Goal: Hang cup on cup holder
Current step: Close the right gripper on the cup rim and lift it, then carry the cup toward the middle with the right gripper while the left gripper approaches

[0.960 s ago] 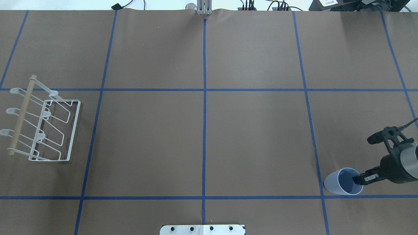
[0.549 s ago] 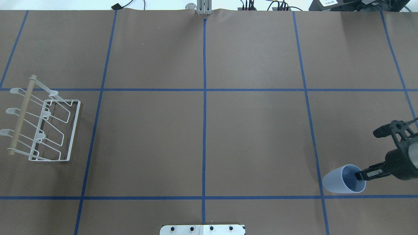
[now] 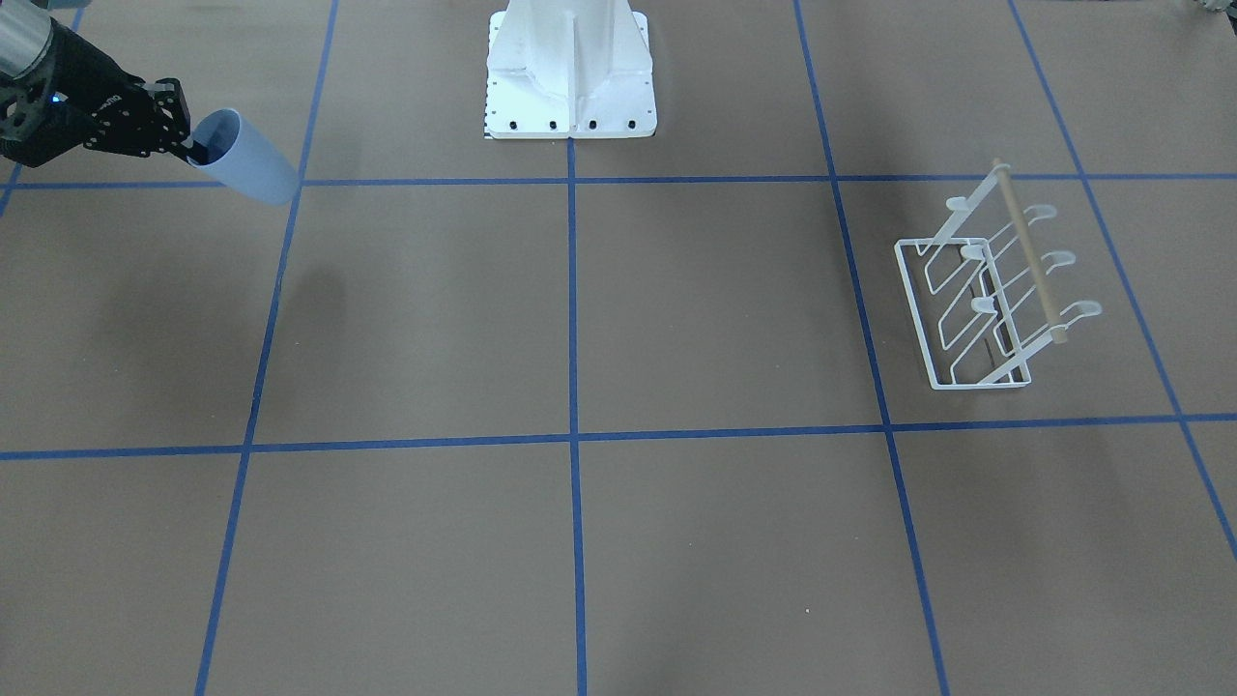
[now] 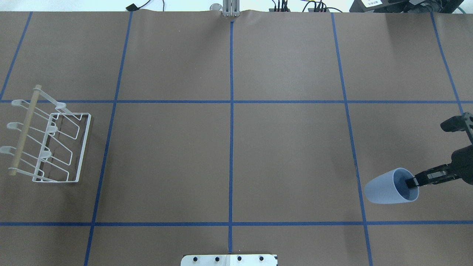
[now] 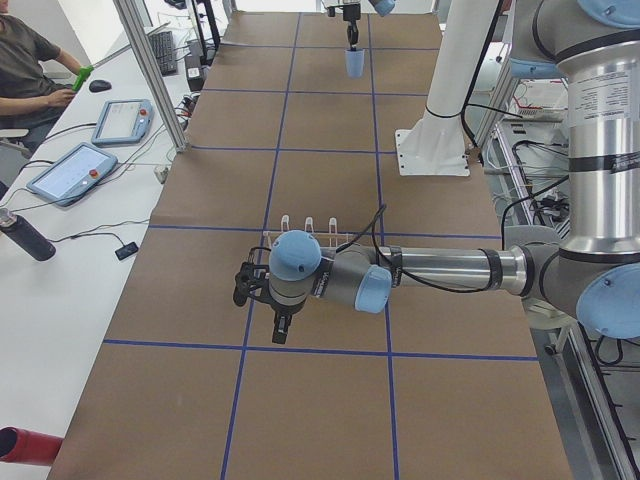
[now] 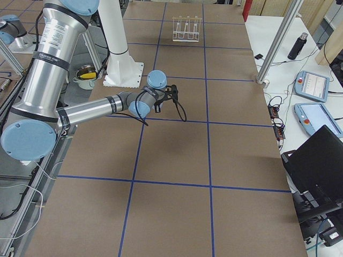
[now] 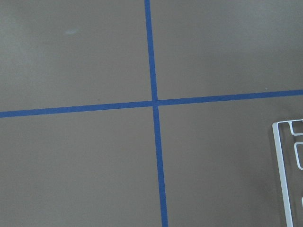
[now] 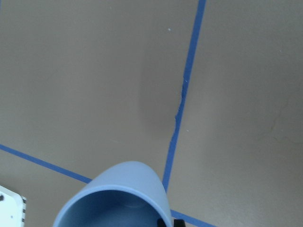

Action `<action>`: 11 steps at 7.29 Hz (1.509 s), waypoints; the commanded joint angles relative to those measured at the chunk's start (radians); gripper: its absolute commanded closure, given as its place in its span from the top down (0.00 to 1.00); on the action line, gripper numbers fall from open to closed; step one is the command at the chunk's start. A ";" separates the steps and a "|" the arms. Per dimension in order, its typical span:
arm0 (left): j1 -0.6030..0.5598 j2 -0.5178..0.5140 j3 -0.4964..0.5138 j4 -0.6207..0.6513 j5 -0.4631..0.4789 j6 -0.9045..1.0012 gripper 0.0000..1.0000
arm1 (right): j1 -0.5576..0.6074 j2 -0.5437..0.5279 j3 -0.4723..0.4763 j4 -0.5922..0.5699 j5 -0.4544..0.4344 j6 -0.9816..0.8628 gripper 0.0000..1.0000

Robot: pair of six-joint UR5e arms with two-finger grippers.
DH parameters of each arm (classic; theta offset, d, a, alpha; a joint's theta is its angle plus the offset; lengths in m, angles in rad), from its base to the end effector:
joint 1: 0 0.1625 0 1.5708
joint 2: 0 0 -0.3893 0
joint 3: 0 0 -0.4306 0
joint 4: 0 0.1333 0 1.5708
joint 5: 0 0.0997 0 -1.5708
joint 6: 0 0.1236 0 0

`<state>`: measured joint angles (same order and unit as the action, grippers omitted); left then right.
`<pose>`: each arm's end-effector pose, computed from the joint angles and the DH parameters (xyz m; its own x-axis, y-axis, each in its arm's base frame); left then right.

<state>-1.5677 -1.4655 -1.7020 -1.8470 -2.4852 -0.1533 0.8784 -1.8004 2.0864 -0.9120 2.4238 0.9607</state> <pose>-0.0338 -0.5073 0.5808 0.6028 0.0890 -0.7929 0.0901 0.9798 0.1786 -0.2556 -0.3711 0.3869 0.3734 -0.1402 0.9170 0.1188 0.9876 0.1026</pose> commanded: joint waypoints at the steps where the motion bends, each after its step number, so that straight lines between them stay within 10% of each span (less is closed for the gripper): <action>1: 0.072 -0.109 -0.004 -0.047 -0.089 -0.209 0.97 | 0.005 0.256 -0.087 -0.001 0.008 0.225 0.00; 5: 0.176 -0.257 0.004 -0.309 -0.080 -0.590 0.97 | -0.022 0.495 -0.128 0.015 0.008 0.420 0.00; 8: 0.225 -0.295 0.004 -0.539 -0.071 -0.885 0.97 | -0.128 0.501 -0.201 0.475 -0.145 0.785 0.00; 11: 0.360 -0.309 0.031 -0.832 0.101 -0.911 0.97 | -0.177 0.541 -0.241 0.567 -0.204 0.828 0.00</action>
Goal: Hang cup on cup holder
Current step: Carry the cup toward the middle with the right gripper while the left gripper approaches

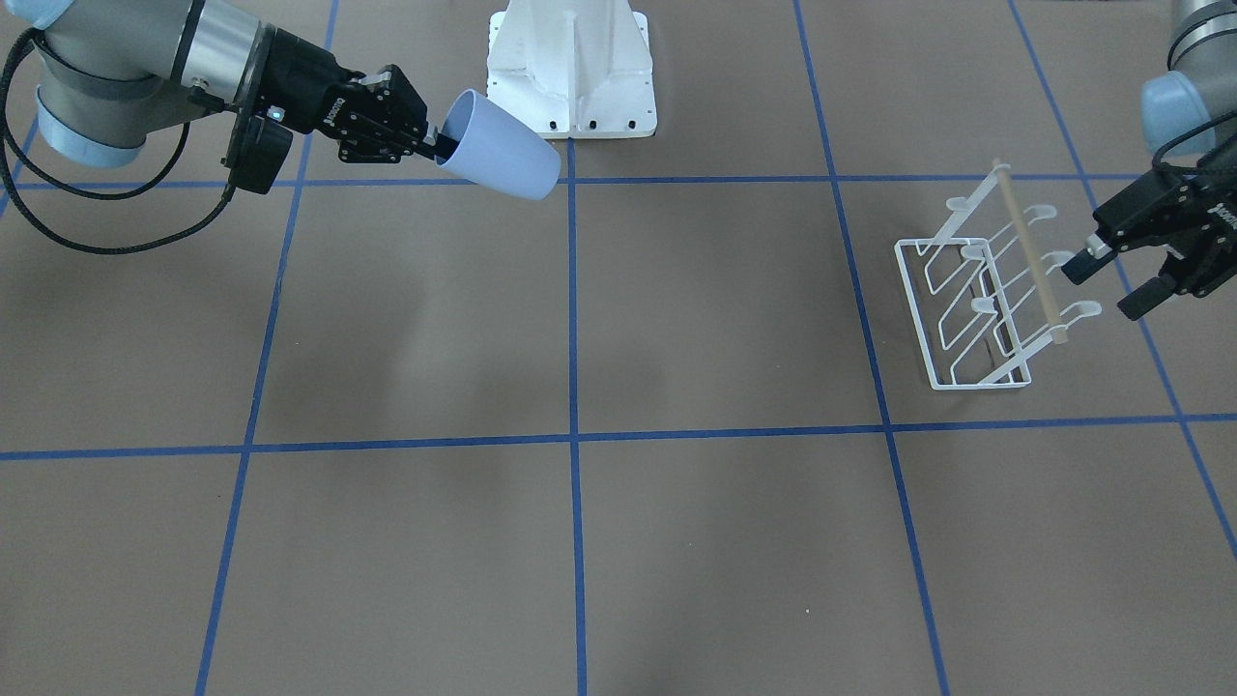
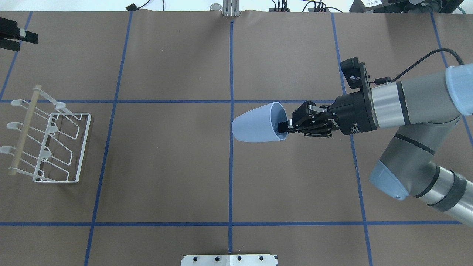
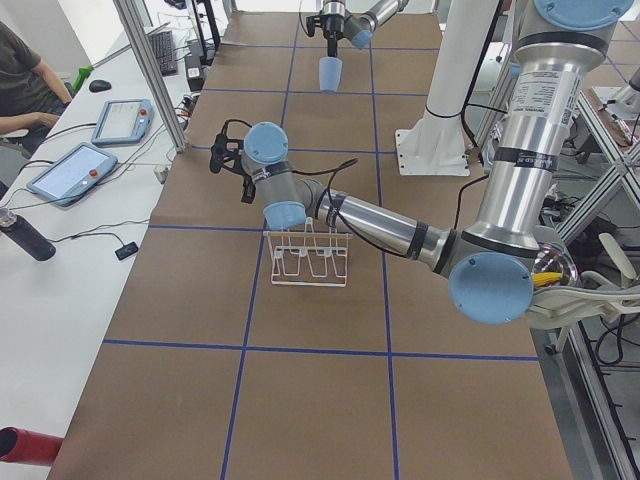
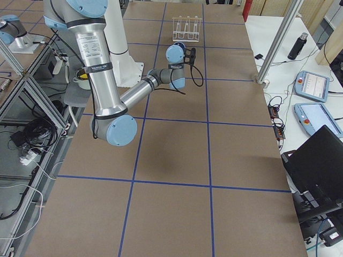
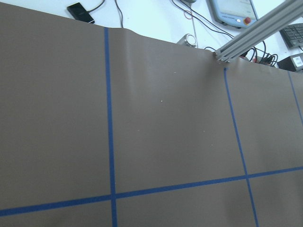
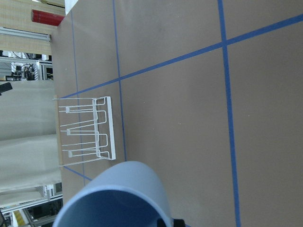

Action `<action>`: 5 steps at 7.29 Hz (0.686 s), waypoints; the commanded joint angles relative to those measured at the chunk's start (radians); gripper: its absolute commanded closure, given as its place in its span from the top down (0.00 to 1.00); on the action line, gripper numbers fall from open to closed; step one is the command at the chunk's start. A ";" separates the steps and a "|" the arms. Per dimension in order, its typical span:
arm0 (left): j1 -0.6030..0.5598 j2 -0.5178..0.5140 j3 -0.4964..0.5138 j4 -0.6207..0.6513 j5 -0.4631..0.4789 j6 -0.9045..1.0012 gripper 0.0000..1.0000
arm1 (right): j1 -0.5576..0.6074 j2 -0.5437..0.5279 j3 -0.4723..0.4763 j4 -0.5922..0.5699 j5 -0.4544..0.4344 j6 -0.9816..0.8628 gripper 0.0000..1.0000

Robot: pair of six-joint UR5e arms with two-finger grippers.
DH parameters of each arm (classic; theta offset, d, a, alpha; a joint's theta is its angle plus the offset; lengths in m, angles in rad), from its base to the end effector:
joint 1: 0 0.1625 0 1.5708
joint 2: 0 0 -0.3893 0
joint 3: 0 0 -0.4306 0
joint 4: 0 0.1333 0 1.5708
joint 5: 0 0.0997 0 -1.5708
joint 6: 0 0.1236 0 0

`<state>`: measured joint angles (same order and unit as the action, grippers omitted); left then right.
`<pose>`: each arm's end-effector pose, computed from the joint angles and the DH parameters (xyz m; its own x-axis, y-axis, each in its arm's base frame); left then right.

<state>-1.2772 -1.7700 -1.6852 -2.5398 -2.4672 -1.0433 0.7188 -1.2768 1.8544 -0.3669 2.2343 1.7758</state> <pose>0.1353 -0.5744 0.3376 0.2629 0.2167 -0.9402 0.2878 0.9125 0.2908 -0.3747 -0.4038 0.1821 -0.1674 0.0666 0.9836 -0.0321 0.9968 -0.0730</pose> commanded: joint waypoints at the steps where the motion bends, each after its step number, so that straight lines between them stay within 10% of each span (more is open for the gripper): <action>1: 0.135 -0.009 0.022 -0.254 0.096 -0.149 0.97 | -0.039 0.033 -0.009 0.022 -0.051 0.016 0.00; 5: 0.251 -0.181 0.035 -0.469 0.097 -0.849 0.97 | -0.116 0.097 -0.008 0.177 -0.201 0.284 0.00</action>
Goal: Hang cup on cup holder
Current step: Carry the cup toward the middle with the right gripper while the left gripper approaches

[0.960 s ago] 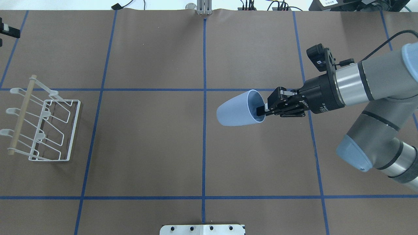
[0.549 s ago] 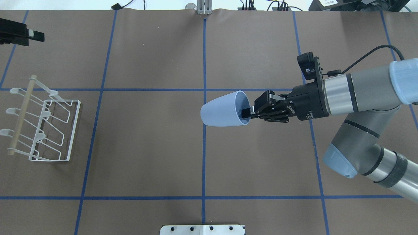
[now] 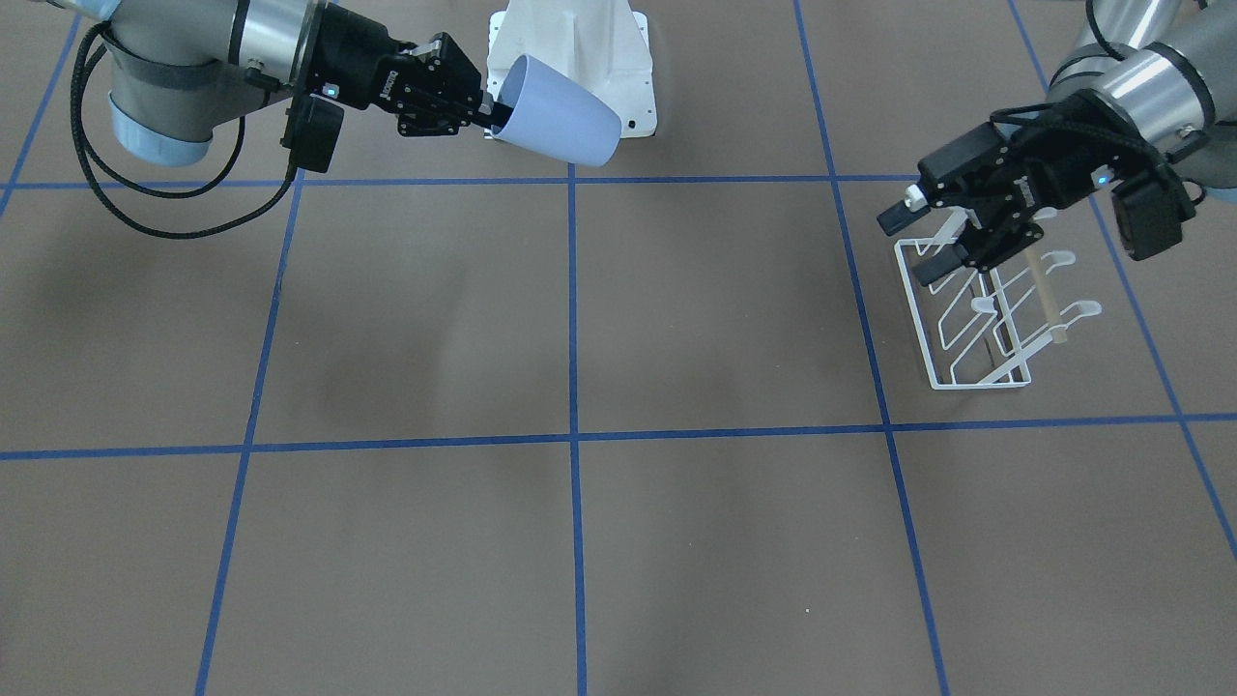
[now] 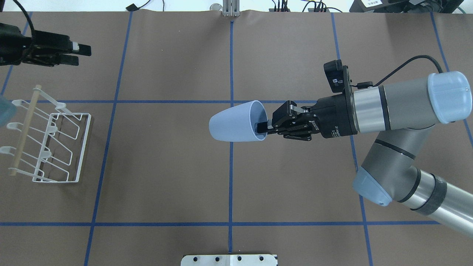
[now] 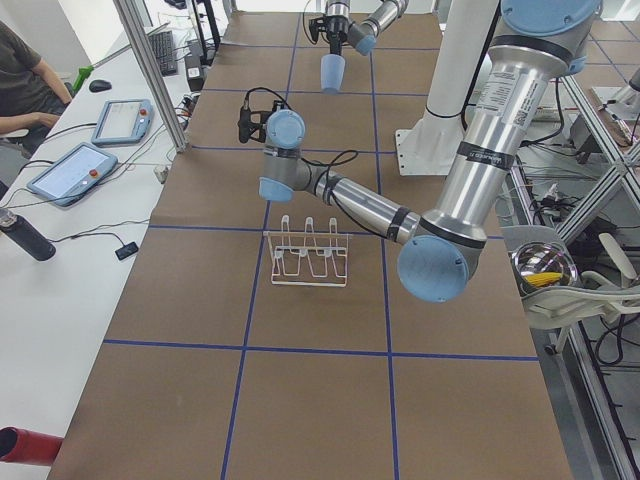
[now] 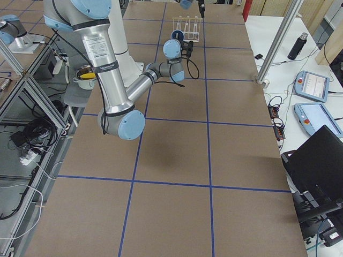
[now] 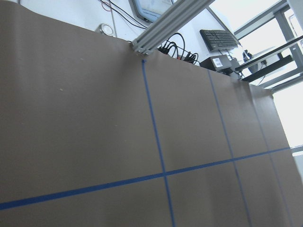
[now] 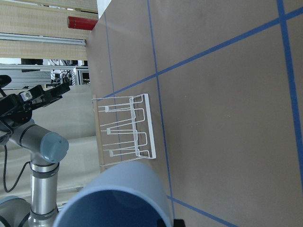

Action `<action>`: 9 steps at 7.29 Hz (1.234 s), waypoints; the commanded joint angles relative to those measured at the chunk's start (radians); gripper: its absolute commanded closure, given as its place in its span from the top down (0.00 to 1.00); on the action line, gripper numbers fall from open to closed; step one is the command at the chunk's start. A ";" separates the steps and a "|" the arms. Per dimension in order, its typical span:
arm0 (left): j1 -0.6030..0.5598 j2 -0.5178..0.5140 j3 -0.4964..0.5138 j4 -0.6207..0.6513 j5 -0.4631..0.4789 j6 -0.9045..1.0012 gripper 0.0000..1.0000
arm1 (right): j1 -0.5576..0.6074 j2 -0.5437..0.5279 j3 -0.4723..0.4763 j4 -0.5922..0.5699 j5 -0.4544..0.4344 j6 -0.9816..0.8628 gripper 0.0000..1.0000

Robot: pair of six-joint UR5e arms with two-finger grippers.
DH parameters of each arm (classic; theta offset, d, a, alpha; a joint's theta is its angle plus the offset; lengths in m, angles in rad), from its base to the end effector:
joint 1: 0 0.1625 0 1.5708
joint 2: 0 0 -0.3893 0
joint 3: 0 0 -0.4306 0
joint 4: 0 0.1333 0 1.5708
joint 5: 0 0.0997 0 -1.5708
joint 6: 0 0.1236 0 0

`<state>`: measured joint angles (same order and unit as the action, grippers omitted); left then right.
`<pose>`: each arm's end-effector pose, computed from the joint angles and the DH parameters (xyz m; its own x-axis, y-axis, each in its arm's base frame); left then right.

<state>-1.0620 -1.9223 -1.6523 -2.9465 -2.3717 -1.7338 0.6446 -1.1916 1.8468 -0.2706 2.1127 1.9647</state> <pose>0.2461 -0.5326 0.2301 -0.1568 0.0492 -0.9864 0.2458 0.9693 0.0093 -0.3949 -0.3839 0.1296 -0.3278 0.1649 0.9302 -0.0074 0.9842 -0.1771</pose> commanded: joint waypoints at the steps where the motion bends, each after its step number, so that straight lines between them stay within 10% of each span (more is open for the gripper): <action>1: 0.062 -0.030 -0.001 -0.091 0.002 -0.246 0.98 | -0.087 0.012 0.000 0.123 -0.139 0.115 0.00; 9: 0.155 -0.089 -0.015 -0.454 0.156 -0.701 0.98 | -0.118 0.110 0.002 0.137 -0.206 0.266 0.00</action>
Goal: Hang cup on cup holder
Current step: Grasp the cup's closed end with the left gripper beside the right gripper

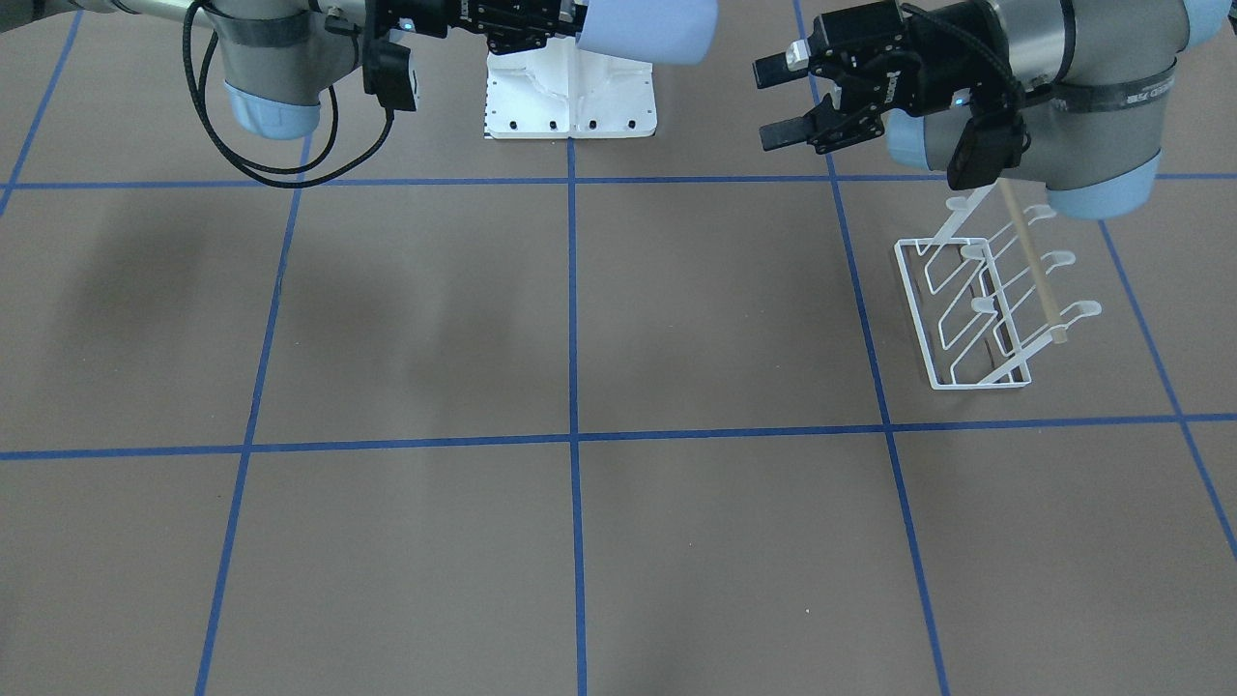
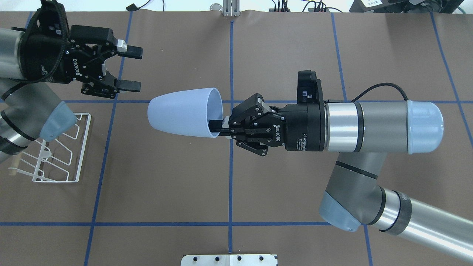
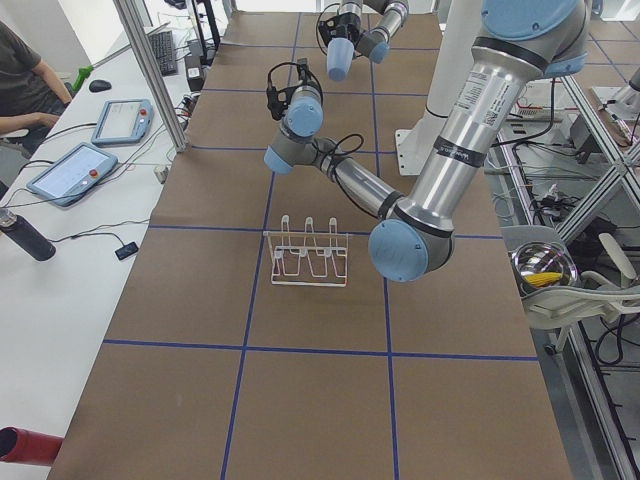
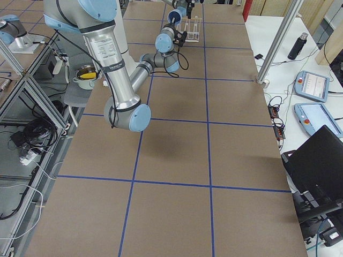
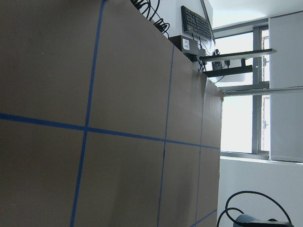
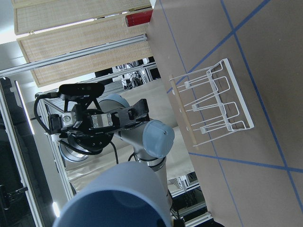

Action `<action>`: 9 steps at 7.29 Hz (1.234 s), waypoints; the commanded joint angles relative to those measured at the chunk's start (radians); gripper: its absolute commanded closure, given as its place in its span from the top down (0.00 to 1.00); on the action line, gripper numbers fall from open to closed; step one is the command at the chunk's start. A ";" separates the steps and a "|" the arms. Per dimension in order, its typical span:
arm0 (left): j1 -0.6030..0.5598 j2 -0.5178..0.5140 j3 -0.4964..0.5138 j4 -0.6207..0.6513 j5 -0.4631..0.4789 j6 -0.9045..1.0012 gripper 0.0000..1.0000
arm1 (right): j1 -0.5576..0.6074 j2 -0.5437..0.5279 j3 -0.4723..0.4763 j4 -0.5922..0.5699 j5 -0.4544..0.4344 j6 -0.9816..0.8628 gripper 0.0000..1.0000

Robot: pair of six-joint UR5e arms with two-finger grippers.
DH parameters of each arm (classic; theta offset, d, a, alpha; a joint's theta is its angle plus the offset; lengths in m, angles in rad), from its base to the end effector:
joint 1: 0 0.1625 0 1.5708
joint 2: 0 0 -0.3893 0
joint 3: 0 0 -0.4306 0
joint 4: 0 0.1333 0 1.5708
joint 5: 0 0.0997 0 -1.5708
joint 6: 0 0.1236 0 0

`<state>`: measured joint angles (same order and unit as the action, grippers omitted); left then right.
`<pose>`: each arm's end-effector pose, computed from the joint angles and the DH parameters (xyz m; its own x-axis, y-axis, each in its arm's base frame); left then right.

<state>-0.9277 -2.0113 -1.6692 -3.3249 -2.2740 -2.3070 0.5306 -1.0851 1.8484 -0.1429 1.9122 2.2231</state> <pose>0.2814 -0.4645 0.1565 -0.5082 -0.1759 -0.8431 -0.0295 0.9819 -0.1871 -0.4103 -0.3473 0.0603 -0.5453 0.3432 0.7648 0.1121 0.9340 -0.3392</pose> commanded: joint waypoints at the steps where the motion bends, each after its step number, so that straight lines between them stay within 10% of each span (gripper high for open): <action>1: 0.062 0.000 0.012 -0.175 0.152 -0.200 0.97 | -0.036 0.005 -0.001 0.060 -0.051 0.009 0.00; 9: 0.136 0.000 -0.020 -0.240 0.179 -0.206 0.96 | -0.081 0.005 -0.014 0.129 -0.154 0.053 0.00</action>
<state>-0.8043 -2.0088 -1.6860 -3.5632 -2.0974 -2.5130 0.4524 -1.0823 1.8364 -0.0142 1.7739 2.2760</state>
